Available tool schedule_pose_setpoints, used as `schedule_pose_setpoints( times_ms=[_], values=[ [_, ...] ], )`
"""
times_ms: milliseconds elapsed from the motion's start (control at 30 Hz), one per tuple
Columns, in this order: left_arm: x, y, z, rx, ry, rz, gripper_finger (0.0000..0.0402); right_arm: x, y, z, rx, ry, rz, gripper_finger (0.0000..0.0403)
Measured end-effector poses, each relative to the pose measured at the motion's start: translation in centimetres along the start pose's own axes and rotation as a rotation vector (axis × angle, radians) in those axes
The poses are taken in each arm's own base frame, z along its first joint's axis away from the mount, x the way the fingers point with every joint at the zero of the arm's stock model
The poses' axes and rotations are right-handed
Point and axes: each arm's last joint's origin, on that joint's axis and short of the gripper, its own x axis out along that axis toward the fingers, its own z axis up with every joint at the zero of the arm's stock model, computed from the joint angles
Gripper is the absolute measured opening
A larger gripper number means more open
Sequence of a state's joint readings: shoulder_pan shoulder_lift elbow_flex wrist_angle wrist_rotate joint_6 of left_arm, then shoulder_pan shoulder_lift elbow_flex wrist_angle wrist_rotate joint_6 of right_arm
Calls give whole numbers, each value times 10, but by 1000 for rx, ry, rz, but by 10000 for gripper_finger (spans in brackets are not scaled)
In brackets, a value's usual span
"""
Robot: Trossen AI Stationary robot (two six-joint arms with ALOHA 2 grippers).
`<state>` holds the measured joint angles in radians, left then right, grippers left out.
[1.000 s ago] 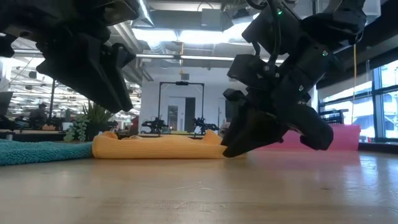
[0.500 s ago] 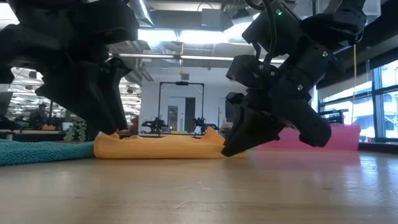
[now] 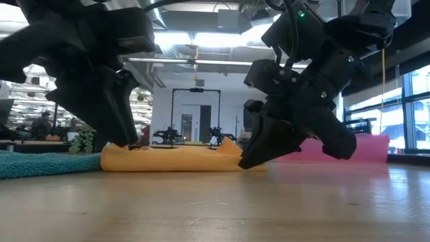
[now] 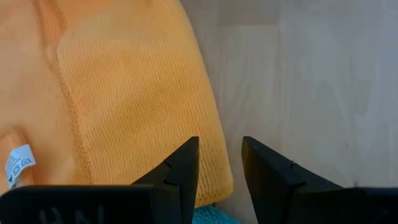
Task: Roll microfiber towels into tight, uniform cylinder then place into a basket
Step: Roll the folded orange microfiber towel
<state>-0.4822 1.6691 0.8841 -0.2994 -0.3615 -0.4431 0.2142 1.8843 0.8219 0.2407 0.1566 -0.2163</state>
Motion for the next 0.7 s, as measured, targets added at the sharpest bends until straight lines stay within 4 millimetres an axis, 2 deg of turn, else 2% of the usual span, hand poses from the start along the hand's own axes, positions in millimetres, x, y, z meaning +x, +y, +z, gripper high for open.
schedule_pose_setpoints(
  times_ms=[233, 567, 700],
  values=[
    [1, 0, -1, 10, 12, 5, 114, 0, 0, 0, 0, -1, 0, 6],
    [30, -5, -16, 50, 99, 73, 114, 0, 0, 0, 2, -1, 0, 9],
    [35, -6, -19, 31, 110, 86, 106, 0, 0, 0, 3, -2, 0, 9]
  ],
)
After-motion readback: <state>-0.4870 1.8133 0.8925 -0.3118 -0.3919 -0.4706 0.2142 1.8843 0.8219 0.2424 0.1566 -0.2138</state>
